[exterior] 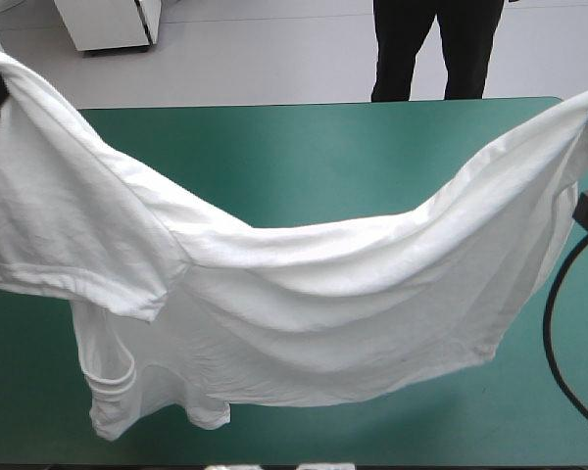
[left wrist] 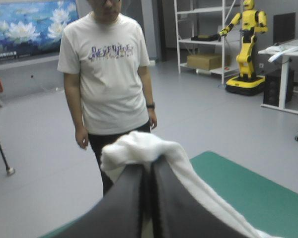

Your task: Fold the cloth

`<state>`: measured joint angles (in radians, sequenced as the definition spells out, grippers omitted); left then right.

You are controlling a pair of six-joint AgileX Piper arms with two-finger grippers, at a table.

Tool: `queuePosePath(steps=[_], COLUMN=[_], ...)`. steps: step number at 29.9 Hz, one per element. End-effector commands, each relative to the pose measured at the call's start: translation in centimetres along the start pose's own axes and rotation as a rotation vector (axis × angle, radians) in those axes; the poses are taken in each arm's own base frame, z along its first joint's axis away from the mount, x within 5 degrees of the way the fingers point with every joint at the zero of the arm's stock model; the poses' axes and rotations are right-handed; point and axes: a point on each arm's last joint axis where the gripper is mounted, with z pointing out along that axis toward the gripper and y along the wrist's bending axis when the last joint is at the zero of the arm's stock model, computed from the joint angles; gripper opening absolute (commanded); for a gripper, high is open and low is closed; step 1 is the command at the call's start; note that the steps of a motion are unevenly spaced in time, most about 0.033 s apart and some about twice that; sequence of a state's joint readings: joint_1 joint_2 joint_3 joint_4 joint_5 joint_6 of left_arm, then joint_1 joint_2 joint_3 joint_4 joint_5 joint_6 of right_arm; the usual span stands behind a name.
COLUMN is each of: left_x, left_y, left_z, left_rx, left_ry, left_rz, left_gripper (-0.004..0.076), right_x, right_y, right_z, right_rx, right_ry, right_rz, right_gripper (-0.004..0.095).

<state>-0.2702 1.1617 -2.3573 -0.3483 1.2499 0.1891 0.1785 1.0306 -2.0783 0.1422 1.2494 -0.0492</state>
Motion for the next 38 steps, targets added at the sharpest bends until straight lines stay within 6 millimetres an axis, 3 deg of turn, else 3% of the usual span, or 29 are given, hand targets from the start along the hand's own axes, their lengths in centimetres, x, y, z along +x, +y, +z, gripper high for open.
queuePosePath(steps=[1, 7, 11, 19, 23, 27, 34, 36, 38], left_x=[2.4, 8.2, 12.8, 20.9, 25.3, 29.0, 31.9, 32.6, 33.3], left_y=[1.3, 3.5, 5.4, 8.5, 9.7, 10.5, 11.4, 11.5, 11.5], left_z=[2.8, 8.7, 14.5, 25.3, 29.3, 32.1, 34.4, 34.8, 35.1], left_rx=[-0.039, -0.096, -0.107, -0.110, -0.119, -0.120, -0.149, -0.138, -0.136], left_ry=[0.161, 0.417, 0.546, 0.671, 0.713, 0.742, 0.721, 0.727, 0.738], left_rz=[-0.058, -0.102, -0.141, -0.164, -0.172, -0.160, -0.109, -0.078, -0.078], left_gripper=[-0.0010, -0.0010, -0.0010, -0.0010, -0.0010, -0.0010, -0.0004, 0.0032, 0.0106], right_x=[1.3, 6.2, 9.3, 14.7, 17.7, 21.6, 28.1, 29.2, 29.8], right_y=[-0.1, -1.2, -2.3, -4.8, -6.0, -7.1, -8.3, -8.3, -8.3], right_z=[2.0, 8.0, 12.8, 23.5, 28.4, 32.4, 37.3, 38.1, 38.7], right_rx=[-0.018, 0.009, 0.055, 0.148, 0.191, 0.229, 0.281, 0.270, 0.259], right_ry=[0.078, 0.306, 0.420, 0.574, 0.631, 0.731, 0.858, 0.869, 0.867], right_rz=[0.022, 0.048, 0.041, -0.038, -0.094, -0.138, -0.155, -0.154, -0.146], right_gripper=[-0.0017, -0.0017, -0.0017, -0.0017, -0.0017, -0.0017, -0.0009, 0.0040, 0.0155])
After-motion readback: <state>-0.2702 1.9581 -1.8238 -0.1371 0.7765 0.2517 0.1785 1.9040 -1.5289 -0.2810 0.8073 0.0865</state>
